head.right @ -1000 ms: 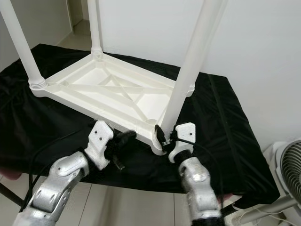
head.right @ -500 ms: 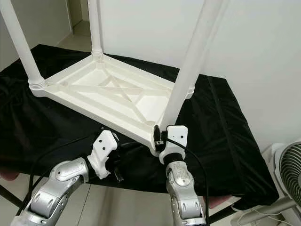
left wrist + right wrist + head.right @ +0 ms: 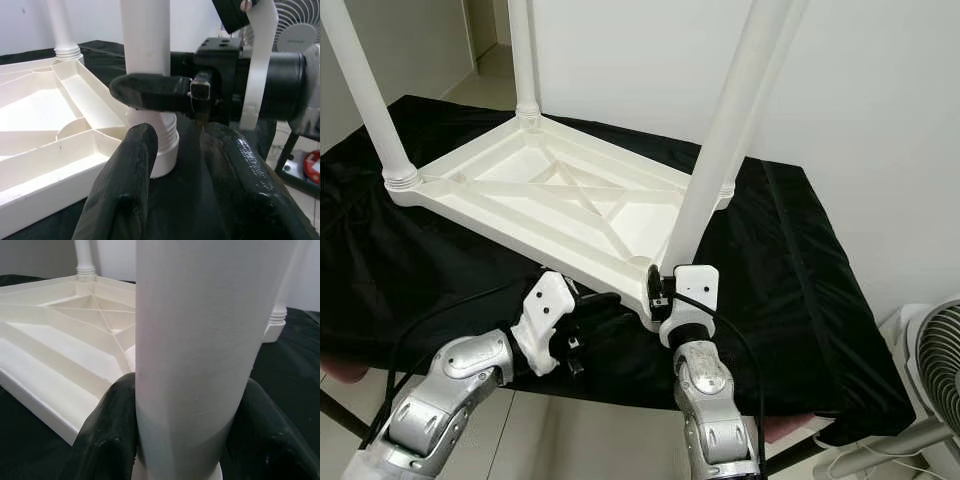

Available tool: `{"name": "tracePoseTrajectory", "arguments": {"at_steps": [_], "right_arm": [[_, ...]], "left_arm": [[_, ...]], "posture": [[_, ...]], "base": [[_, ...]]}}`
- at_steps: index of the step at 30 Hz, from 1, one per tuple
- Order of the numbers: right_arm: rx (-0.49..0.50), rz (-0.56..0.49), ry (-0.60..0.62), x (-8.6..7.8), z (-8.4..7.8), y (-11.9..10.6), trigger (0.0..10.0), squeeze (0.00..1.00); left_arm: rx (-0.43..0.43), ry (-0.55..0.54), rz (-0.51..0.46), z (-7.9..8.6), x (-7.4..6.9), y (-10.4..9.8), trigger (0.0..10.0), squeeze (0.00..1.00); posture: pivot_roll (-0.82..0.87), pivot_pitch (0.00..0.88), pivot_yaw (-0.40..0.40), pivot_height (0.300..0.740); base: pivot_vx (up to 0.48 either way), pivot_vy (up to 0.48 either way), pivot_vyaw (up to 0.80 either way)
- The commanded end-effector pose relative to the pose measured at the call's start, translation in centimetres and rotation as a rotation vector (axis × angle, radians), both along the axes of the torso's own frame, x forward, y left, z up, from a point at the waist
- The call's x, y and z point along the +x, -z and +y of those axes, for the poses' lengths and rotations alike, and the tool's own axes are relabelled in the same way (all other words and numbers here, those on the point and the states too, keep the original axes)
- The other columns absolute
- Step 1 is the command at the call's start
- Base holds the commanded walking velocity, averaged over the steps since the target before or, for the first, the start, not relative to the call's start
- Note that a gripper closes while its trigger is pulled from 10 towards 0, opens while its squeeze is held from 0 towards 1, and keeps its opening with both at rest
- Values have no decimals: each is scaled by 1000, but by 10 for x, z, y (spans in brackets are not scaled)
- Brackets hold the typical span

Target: Building children table

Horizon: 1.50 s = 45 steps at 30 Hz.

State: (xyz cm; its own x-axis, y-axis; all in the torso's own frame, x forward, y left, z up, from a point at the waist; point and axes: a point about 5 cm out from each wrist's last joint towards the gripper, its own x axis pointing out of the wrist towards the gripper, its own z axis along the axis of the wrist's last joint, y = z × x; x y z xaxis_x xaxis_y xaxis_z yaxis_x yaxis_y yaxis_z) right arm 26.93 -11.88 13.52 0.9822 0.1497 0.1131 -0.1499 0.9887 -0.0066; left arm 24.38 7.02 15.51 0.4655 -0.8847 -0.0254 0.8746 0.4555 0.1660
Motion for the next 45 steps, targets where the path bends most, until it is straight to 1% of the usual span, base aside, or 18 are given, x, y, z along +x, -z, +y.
{"name": "tracePoseTrajectory", "arguments": {"at_steps": [1,5,9,10,12,13,19,22,23,24,25,33,34,35,36,38,39,45], "right_arm": [[-66,22,-78,0,-8,7,10000,0],[-93,6,-134,0,-14,6,10000,0],[-128,-5,-165,7,-42,2,10000,0],[-138,-1,-231,10,-51,0,10000,824],[-136,4,-254,10,-52,0,10000,824],[-138,4,-274,12,-53,0,10000,1000],[-157,14,-329,15,-51,3,10000,1000],[-145,14,-337,13,-42,5,10000,1000],[-132,17,-352,12,-38,6,10000,416],[-132,17,-352,12,-38,6,10000,416],[-119,23,-378,11,-35,7,10000,0],[-197,28,-472,25,-52,5,10000,0],[-203,34,-491,28,-53,5,9216,0],[-203,34,-491,28,-53,5,9216,0],[-214,44,-499,31,-54,6,2392,0],[-214,44,-499,31,-54,6,2392,0],[-226,49,-507,33,-55,7,0,0],[-185,76,-525,31,-49,13,0,0]], "left_arm": [[19,29,-44,-6,-1,-1,10000,0],[31,3,-62,-8,0,-1,10000,0],[21,12,-74,-12,-2,-3,10000,0],[19,5,-83,-14,-1,-4,10000,0],[20,3,-85,-15,-1,-4,10000,0],[21,-3,-90,-15,0,-4,10000,0],[23,-23,-115,-15,3,-5,10000,0],[29,-35,-129,-15,3,-4,10000,0],[26,-41,-128,-16,4,-4,10000,0],[26,-41,-128,-16,4,-4,10000,0],[21,-42,-123,-17,4,-4,10000,0],[5,-9,-107,-23,2,-5,10000,0],[6,-4,-110,-23,3,-5,10000,0],[6,-4,-110,-23,3,-5,10000,0],[8,-2,-108,-23,3,-4,10000,0],[8,-2,-108,-23,3,-4,10000,0],[8,7,-101,-23,4,-4,10000,0],[0,-6,-82,-21,5,-2,10000,0]], "posture": [[-29,8,-105,740],[-29,8,-105,740],[-25,0,-107,740],[-23,0,-109,740],[-23,0,-109,740],[-18,0,-112,740],[-11,0,-122,740],[-4,0,-133,740],[0,0,-137,740],[0,0,-137,740],[0,0,-137,740],[-14,0,-128,740],[-14,0,-128,740],[-14,0,-128,740],[-15,0,-126,740],[-15,0,-126,740],[-15,0,-128,740],[-9,0,-140,740]], "base": [[0,0,0],[0,0,0],[0,0,0],[0,0,0],[0,0,0],[0,0,0],[0,0,0],[0,0,0],[0,0,0],[0,0,0],[0,0,0],[0,0,0],[0,0,0],[0,0,0],[0,0,0],[0,0,0],[0,0,0],[0,0,0]]}}
